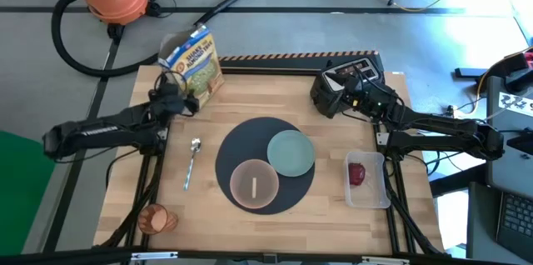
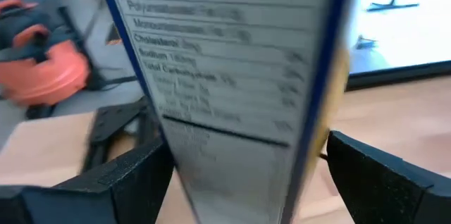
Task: Arrange a breakfast setting
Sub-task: Pour the cereal from the yellow cereal box into the pink bowl
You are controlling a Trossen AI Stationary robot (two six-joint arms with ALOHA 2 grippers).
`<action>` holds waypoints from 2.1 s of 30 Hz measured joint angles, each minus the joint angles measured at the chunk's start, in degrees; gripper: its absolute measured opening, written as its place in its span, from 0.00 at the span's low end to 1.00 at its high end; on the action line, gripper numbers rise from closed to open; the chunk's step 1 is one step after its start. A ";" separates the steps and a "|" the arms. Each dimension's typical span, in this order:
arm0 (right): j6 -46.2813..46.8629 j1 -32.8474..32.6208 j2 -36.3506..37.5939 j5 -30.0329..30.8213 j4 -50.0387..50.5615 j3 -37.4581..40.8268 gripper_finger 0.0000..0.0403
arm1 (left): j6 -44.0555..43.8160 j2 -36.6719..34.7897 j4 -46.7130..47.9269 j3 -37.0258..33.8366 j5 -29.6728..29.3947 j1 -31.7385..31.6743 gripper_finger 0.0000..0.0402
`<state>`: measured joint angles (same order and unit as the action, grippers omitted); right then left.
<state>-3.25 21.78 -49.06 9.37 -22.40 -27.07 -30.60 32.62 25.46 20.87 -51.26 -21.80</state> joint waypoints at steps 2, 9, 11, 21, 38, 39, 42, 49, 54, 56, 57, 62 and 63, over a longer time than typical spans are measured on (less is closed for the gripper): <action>-0.04 0.00 0.00 0.00 0.03 0.00 0.75 | 3.06 0.00 -4.03 -0.85 2.43 -1.56 0.87; -0.34 0.00 0.00 0.00 0.44 0.00 0.75 | 7.30 0.00 -9.00 -2.39 8.79 -7.44 0.87; -0.86 0.00 0.00 0.00 0.67 0.00 0.75 | 7.94 -0.02 -9.12 -2.39 11.84 -8.95 0.87; -1.62 0.00 0.00 -0.03 1.23 0.00 0.75 | 12.76 0.02 -14.77 -2.48 23.17 -13.05 0.87; -1.49 0.00 0.00 -1.10 1.93 0.00 0.75 | 17.28 8.02 -25.11 -2.34 28.63 -18.12 0.79; -1.22 -0.02 0.00 -1.71 1.97 0.00 0.75 | 17.27 8.81 -25.74 -2.29 28.76 -18.36 0.78; -1.01 -0.02 0.00 -3.34 1.97 0.02 0.75 | 17.28 10.57 -27.30 -2.17 29.10 -18.99 0.72; -0.87 -0.02 0.00 -6.20 1.98 0.02 0.75 | 17.96 10.63 -28.65 -2.47 31.55 -18.46 0.62; -0.85 -0.04 -0.38 -13.40 -1.72 0.04 0.75 | 22.12 8.76 -30.62 -2.61 36.70 -16.07 0.59; -0.85 -0.11 -1.35 -14.52 -3.24 -0.51 0.75 | 24.65 7.79 -31.73 -2.61 41.42 -14.55 0.58; -0.87 -0.13 -2.13 -14.56 -3.06 -1.15 0.75 | 26.14 7.32 -31.89 -2.61 44.25 -13.67 0.58; -1.57 -3.24 -9.38 -14.94 -3.13 -6.45 0.75 | 31.94 6.03 -33.52 -2.59 56.53 -7.85 0.58; -1.68 -4.34 -11.66 -15.00 -3.23 -7.71 0.75 | 33.34 6.05 -33.91 -2.59 57.47 -6.61 0.58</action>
<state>-4.93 17.44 -60.72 -5.63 -25.63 -34.78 2.74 38.68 -8.45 18.28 6.21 -28.42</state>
